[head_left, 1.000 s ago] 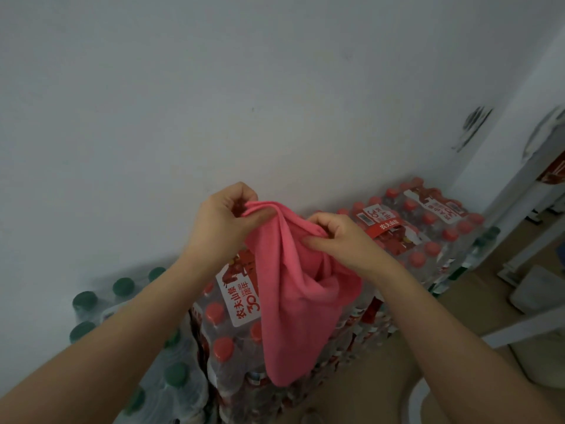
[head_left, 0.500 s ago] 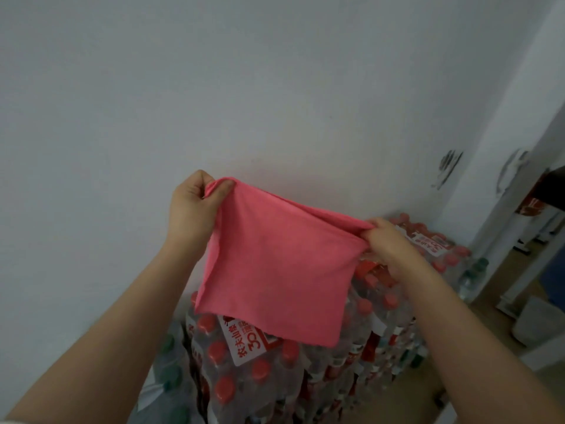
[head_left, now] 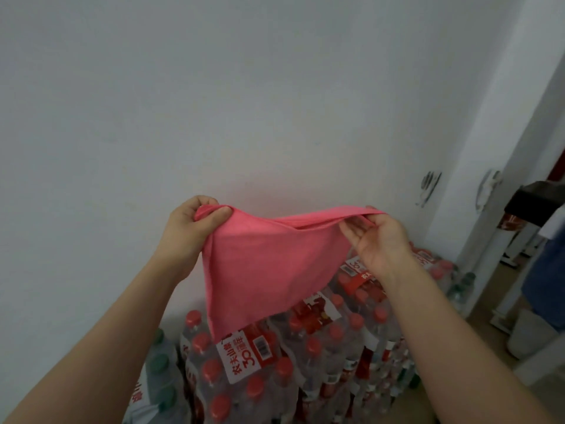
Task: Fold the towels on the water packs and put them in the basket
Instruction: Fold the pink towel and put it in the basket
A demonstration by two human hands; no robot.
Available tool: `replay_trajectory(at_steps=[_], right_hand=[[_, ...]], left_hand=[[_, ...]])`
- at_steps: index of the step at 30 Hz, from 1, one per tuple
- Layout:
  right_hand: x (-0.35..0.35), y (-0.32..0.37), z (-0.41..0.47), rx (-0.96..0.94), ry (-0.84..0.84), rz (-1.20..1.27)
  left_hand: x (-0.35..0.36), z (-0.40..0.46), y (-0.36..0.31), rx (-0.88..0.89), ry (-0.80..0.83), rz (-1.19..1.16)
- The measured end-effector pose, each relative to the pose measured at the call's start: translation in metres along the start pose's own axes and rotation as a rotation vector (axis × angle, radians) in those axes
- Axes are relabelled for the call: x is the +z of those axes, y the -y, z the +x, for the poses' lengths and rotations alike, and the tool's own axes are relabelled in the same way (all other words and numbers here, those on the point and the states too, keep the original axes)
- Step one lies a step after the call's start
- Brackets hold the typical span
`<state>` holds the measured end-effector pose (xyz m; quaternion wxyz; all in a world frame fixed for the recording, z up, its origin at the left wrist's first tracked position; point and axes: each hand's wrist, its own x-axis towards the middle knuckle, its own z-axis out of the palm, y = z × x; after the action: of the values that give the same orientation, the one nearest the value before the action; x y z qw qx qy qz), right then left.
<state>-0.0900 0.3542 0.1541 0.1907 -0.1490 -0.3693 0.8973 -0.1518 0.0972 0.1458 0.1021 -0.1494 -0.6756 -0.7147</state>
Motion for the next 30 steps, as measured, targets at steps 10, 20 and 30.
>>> replay_trajectory(at_steps=[10, 20, 30], right_hand=[[-0.020, 0.020, 0.023, -0.080, -0.199, -0.157], [-0.015, 0.019, 0.096, -0.015, -0.038, -0.240], [-0.036, 0.019, 0.129, 0.006, 0.159, -0.705]], left_hand=[[-0.001, -0.003, -0.010, -0.074, 0.399, 0.068], [0.034, 0.043, 0.013, 0.010, -0.174, 0.141], [0.011, 0.011, 0.011, 0.002, -0.034, 0.251]])
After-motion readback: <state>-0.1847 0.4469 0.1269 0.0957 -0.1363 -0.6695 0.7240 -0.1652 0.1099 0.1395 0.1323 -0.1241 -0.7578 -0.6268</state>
